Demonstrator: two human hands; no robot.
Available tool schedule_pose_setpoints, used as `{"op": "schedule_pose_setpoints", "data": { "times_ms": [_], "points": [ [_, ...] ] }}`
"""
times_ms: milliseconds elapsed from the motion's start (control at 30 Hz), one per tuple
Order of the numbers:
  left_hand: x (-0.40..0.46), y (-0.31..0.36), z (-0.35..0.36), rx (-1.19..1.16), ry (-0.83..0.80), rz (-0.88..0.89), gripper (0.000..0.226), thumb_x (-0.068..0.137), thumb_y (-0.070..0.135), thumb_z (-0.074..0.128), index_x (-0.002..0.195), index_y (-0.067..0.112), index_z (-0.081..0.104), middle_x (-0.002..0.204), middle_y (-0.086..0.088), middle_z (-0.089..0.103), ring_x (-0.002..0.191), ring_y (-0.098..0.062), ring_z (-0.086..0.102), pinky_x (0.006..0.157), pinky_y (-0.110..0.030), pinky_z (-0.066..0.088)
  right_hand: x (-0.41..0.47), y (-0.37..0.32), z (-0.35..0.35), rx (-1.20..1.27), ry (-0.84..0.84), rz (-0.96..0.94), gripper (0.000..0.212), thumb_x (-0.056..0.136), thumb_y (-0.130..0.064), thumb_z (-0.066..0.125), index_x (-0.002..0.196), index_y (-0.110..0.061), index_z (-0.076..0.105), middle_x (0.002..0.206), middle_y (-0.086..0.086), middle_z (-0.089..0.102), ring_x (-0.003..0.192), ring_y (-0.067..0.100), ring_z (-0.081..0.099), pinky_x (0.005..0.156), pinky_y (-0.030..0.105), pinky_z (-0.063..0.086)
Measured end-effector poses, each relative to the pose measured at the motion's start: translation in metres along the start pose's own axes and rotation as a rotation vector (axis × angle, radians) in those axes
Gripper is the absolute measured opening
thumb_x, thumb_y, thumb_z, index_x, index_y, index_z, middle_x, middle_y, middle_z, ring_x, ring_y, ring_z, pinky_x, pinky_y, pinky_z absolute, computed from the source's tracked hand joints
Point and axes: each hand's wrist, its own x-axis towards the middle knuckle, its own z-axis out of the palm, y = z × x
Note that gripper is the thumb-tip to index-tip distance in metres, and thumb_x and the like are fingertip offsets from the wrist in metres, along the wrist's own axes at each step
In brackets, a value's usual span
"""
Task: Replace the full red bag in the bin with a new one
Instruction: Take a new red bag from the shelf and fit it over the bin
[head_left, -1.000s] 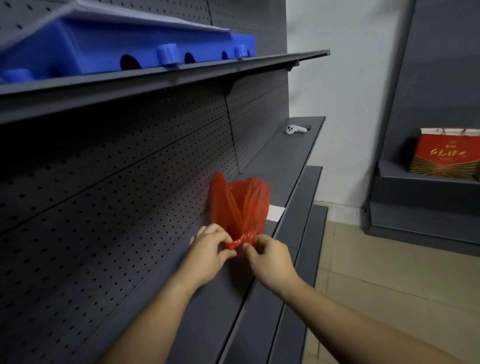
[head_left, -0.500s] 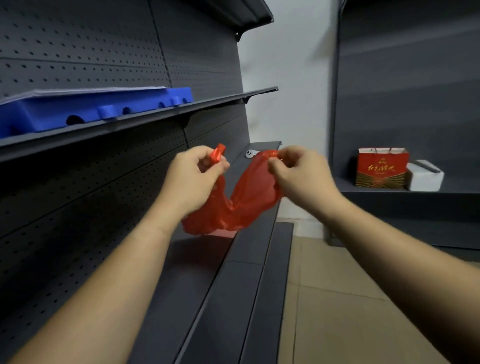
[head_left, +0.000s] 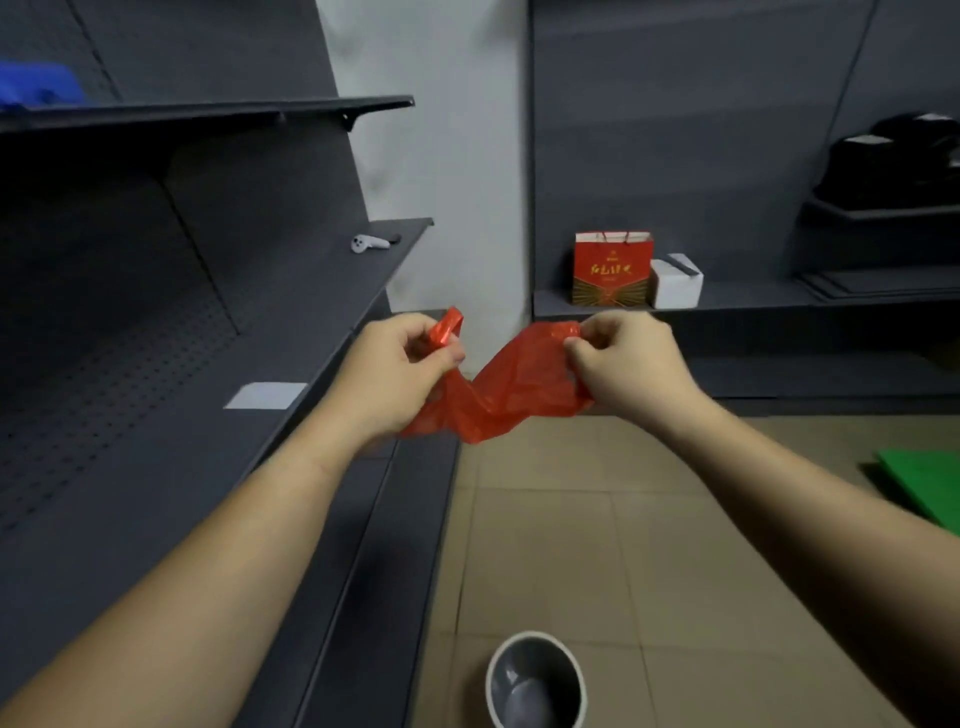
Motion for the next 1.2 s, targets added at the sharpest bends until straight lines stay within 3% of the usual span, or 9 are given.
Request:
{"op": "schedule_pose_setpoints", "data": {
  "times_ms": [100, 200, 267, 333, 433, 667, 900, 1067, 1200],
  "points": [
    [-0.020, -0.028, 0.046, -0.032, -0.077, -0.108, 0.006, 0.089, 0.007, 0.070, 0.083, 0.007, 0.071, 0.073, -0.012, 0.071, 0.058, -0.009, 0.068, 0.050, -0.021, 0.056, -0.022, 0.054, 0.009, -0.054, -0.056, 0.074, 0.019, 0.090, -0.026, 0.062, 0.083, -0.015, 0.076, 0.070, 0.000, 0.075, 0.062, 0.017, 0.068, 0.069, 0.029, 0.059],
    [-0.036, -0.069, 0.082, -0.020, -0.142, -0.197, 0.011, 0.088, 0.011, 0.071, 0.079, 0.017, 0.071, 0.078, -0.014, 0.075, 0.073, -0.030, 0.073, 0.069, -0.043, 0.063, -0.044, 0.102, 0.027, -0.078, -0.130, 0.163, 0.028, 0.090, -0.023, 0.061, 0.064, -0.013, 0.066, 0.049, -0.003, 0.065, 0.046, 0.003, 0.061, 0.055, 0.019, 0.047],
    [-0.047, -0.094, 0.101, -0.026, -0.171, -0.261, 0.009, 0.088, 0.012, 0.072, 0.081, 0.018, 0.072, 0.077, -0.012, 0.075, 0.070, -0.025, 0.071, 0.075, -0.049, 0.059, -0.059, 0.130, 0.041, -0.077, -0.184, 0.229, 0.033, 0.092, -0.022, 0.060, 0.060, -0.013, 0.061, 0.047, -0.002, 0.064, 0.038, -0.003, 0.057, 0.044, 0.008, 0.035],
    [-0.056, -0.118, 0.119, -0.057, -0.172, -0.329, 0.008, 0.088, 0.010, 0.071, 0.083, 0.016, 0.072, 0.072, -0.005, 0.072, 0.069, -0.019, 0.068, 0.079, -0.052, 0.060, -0.072, 0.157, 0.058, -0.081, -0.229, 0.300, 0.032, 0.093, -0.023, 0.060, 0.063, -0.010, 0.063, 0.049, 0.001, 0.066, 0.039, -0.001, 0.057, 0.041, 0.008, 0.033],
    [-0.064, -0.158, 0.143, -0.098, -0.188, -0.401, 0.010, 0.088, 0.007, 0.070, 0.085, 0.016, 0.071, 0.067, 0.005, 0.069, 0.070, -0.015, 0.069, 0.082, -0.053, 0.060, -0.088, 0.197, 0.086, -0.082, -0.272, 0.394, 0.029, 0.094, -0.022, 0.060, 0.071, -0.007, 0.069, 0.056, 0.005, 0.072, 0.052, 0.013, 0.068, 0.050, 0.022, 0.043],
    [-0.079, -0.275, 0.208, -0.116, -0.286, -0.467, 0.010, 0.090, 0.011, 0.069, 0.088, 0.021, 0.070, 0.074, 0.001, 0.069, 0.080, -0.025, 0.074, 0.081, -0.048, 0.061, -0.122, 0.298, 0.171, -0.043, -0.292, 0.557, 0.020, 0.095, -0.022, 0.060, 0.082, -0.013, 0.072, 0.067, 0.008, 0.076, 0.062, 0.026, 0.073, 0.068, 0.045, 0.062],
    [-0.122, -0.389, 0.276, -0.179, -0.421, -0.572, 0.005, 0.092, 0.011, 0.065, 0.096, 0.009, 0.068, 0.081, -0.010, 0.063, 0.075, -0.020, 0.064, 0.081, -0.050, 0.058, -0.175, 0.392, 0.240, 0.042, -0.285, 0.729, 0.020, 0.096, -0.019, 0.060, 0.088, -0.004, 0.070, 0.070, 0.021, 0.076, 0.057, 0.036, 0.074, 0.061, 0.054, 0.063],
    [-0.144, -0.453, 0.322, -0.259, -0.524, -0.651, 0.005, 0.093, 0.017, 0.066, 0.090, 0.019, 0.069, 0.084, -0.004, 0.068, 0.081, -0.018, 0.065, 0.080, -0.042, 0.061, -0.203, 0.447, 0.263, 0.043, -0.275, 0.812, 0.018, 0.096, -0.015, 0.058, 0.089, -0.002, 0.069, 0.070, 0.024, 0.075, 0.052, 0.034, 0.074, 0.059, 0.051, 0.063],
    [-0.150, -0.498, 0.342, -0.333, -0.524, -0.681, 0.007, 0.093, 0.017, 0.065, 0.099, 0.019, 0.069, 0.094, -0.004, 0.071, 0.087, -0.017, 0.068, 0.080, -0.041, 0.061, -0.209, 0.475, 0.283, 0.034, -0.250, 0.799, 0.018, 0.095, -0.015, 0.059, 0.088, -0.002, 0.069, 0.072, 0.023, 0.076, 0.051, 0.032, 0.074, 0.060, 0.053, 0.063]
  ]
}}
